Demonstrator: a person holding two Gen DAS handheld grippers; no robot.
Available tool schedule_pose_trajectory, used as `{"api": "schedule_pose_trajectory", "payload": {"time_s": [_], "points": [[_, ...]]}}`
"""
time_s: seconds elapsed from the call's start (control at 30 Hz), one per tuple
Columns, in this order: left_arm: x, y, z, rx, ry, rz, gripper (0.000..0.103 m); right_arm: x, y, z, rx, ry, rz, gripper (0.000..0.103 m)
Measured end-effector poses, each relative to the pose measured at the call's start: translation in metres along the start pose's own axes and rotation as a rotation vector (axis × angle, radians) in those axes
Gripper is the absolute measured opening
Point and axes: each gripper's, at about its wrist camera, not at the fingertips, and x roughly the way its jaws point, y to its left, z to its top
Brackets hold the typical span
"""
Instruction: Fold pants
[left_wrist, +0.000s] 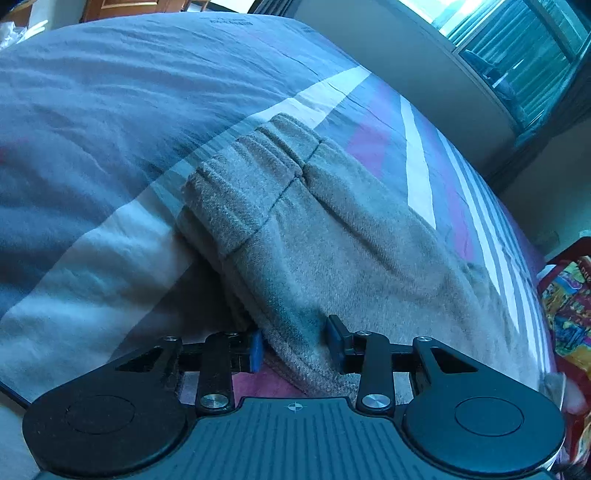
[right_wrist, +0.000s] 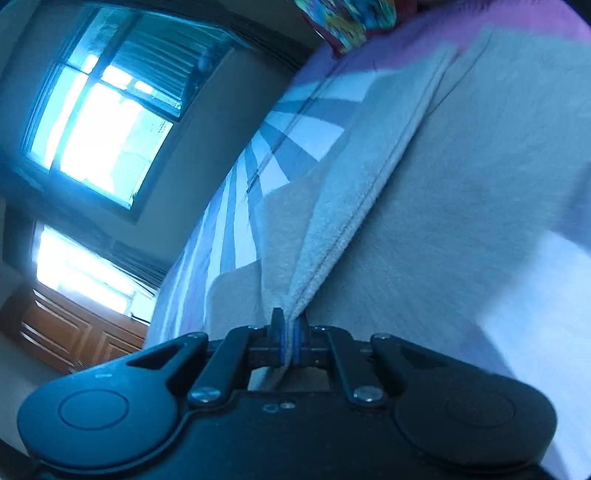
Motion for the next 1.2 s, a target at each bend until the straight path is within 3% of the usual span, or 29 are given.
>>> {"api": "schedule_pose_trajectory", "payload": {"time_s": [0.1, 0.13, 0.2, 0.27, 0.4, 0.47, 0.57, 0.73, 0.83, 0.9, 0.97, 1.0, 1.07, 1.13, 1.17, 1.2], "points": [[0.002, 0.004, 0.002, -0.022, 0.006, -0.017, 0.037, 0.004, -0.022, -0.013, -0.041, 0.082, -0.073, 0.002], [0.001, 0.005, 0.002, -0.021, 0.009, -0.019, 0.037, -0.003, -0.031, -0.008, -0.012, 0.086, -0.042, 0.003], [0.001, 0.006, 0.002, -0.022, 0.01, -0.022, 0.037, -0.007, -0.033, 0.008, -0.003, 0.061, -0.018, 0.026], [0.003, 0.007, 0.001, -0.024, 0.009, -0.026, 0.037, -0.021, -0.036, 0.029, -0.041, -0.036, -0.056, 0.042], [0.004, 0.007, 0.0, -0.035, 0.002, -0.023, 0.037, -0.01, -0.067, 0.089, 0.05, -0.114, -0.173, 0.029], [0.004, 0.006, 0.0, -0.033, 0.003, -0.02, 0.037, 0.001, -0.082, 0.112, 0.094, -0.111, -0.172, 0.028], [0.004, 0.006, 0.001, -0.035, 0.006, -0.02, 0.037, 0.012, -0.086, 0.128, 0.08, -0.112, -0.208, 0.004], [0.004, 0.007, 0.0, -0.035, 0.001, -0.021, 0.037, -0.056, -0.044, 0.102, -0.086, -0.261, -0.185, 0.004], [0.005, 0.007, 0.001, -0.034, 0.005, -0.021, 0.037, -0.08, -0.056, 0.083, -0.041, -0.31, -0.255, 0.004], [0.006, 0.007, 0.002, -0.029, 0.01, -0.019, 0.037, -0.077, -0.084, 0.074, 0.034, -0.252, -0.313, 0.005], [0.005, 0.007, 0.002, -0.029, 0.013, -0.02, 0.037, -0.075, -0.108, 0.074, 0.127, -0.229, -0.259, 0.005], [0.006, 0.007, 0.003, -0.028, 0.013, -0.021, 0.037, -0.079, -0.11, 0.074, 0.135, -0.245, -0.249, 0.014], [0.006, 0.007, 0.002, -0.029, 0.012, -0.021, 0.037, -0.084, -0.112, 0.082, 0.15, -0.3, -0.275, 0.021], [0.006, 0.007, 0.002, -0.029, 0.008, -0.021, 0.037, -0.081, -0.117, 0.093, 0.168, -0.288, -0.301, 0.014], [0.006, 0.007, 0.001, -0.029, 0.007, -0.022, 0.037, -0.073, -0.121, 0.101, 0.178, -0.254, -0.312, 0.004], [0.006, 0.007, 0.001, -0.03, 0.005, -0.023, 0.037, -0.073, -0.121, 0.105, 0.173, -0.248, -0.303, 0.004]]}}
